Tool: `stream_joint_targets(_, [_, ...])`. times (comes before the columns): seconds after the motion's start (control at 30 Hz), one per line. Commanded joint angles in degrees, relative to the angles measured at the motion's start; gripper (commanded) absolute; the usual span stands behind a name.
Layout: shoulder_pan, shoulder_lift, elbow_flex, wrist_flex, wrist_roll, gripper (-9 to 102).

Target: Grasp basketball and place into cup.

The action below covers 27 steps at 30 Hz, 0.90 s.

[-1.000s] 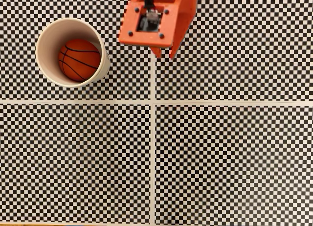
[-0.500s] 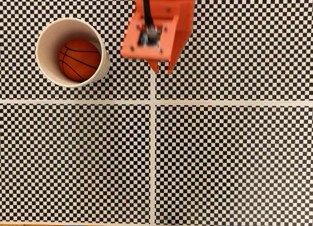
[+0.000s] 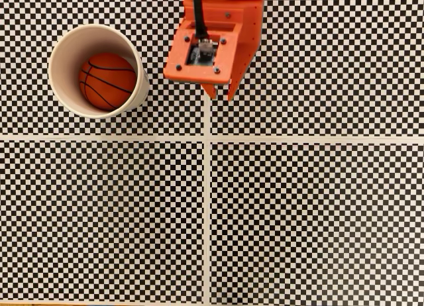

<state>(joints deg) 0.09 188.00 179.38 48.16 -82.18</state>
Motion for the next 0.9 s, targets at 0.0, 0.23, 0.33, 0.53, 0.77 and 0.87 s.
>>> stream_joint_targets(0.0, [-0.5, 0.4, 0.6, 0.8, -1.3, 0])
stream_joint_targets(0.23, [-2.4, 0.4, -0.8, 0.6, 1.7, 1])
stream_joint_targets(0.33, [-1.8, 0.4, 2.4, 0.2, 1.4, 1])
stream_joint_targets(0.53, [-2.5, 0.5, 2.5, 7.3, 1.3, 0])
stream_joint_targets(0.77, [-3.4, 0.4, 2.5, 17.3, 0.4, 0])
stream_joint_targets(0.87, [-3.5, 0.4, 2.5, 22.0, 1.8, 0])
